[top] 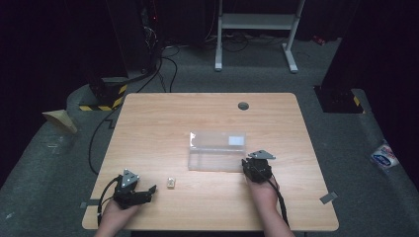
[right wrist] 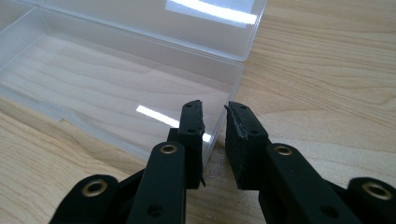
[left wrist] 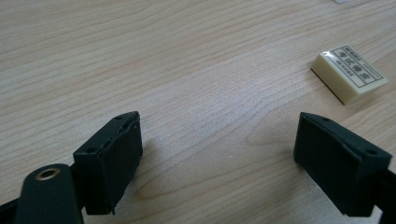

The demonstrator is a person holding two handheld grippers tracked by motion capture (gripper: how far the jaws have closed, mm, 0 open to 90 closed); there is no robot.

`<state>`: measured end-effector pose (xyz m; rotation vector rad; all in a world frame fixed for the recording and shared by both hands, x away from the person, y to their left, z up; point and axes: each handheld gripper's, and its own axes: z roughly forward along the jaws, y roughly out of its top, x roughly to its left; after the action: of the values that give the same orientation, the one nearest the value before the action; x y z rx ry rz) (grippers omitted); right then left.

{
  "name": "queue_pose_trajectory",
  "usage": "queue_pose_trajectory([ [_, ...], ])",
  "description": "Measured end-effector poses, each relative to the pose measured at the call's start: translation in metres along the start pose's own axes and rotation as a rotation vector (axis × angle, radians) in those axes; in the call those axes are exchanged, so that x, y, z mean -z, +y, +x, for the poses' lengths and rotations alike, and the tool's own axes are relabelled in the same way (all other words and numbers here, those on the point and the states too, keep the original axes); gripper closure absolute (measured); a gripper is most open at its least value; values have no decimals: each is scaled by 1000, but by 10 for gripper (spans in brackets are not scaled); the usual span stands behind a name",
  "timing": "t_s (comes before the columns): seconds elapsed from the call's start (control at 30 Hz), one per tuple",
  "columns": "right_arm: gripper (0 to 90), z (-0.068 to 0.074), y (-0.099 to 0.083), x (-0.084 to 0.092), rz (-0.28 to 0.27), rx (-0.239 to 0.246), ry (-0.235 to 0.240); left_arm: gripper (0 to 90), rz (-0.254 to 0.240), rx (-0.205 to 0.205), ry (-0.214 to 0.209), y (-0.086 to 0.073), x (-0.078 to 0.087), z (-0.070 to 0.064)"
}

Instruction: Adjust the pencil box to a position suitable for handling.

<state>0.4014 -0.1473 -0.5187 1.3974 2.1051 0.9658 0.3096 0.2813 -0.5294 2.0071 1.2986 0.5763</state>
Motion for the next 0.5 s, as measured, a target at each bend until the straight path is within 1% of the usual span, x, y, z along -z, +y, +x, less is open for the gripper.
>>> queue_pose_trajectory([
  [0.3, 724, 0, 2, 6, -14, -3, 14, 158, 0, 0, 0, 0, 0, 0],
  [0.37, 702, 0, 3, 9, -24, -5, 21, 158, 0, 0, 0, 0, 0, 0],
  [0.5, 668, -2, 5, 17, -44, 6, 32, 158, 0, 0, 0, 0, 0, 0],
])
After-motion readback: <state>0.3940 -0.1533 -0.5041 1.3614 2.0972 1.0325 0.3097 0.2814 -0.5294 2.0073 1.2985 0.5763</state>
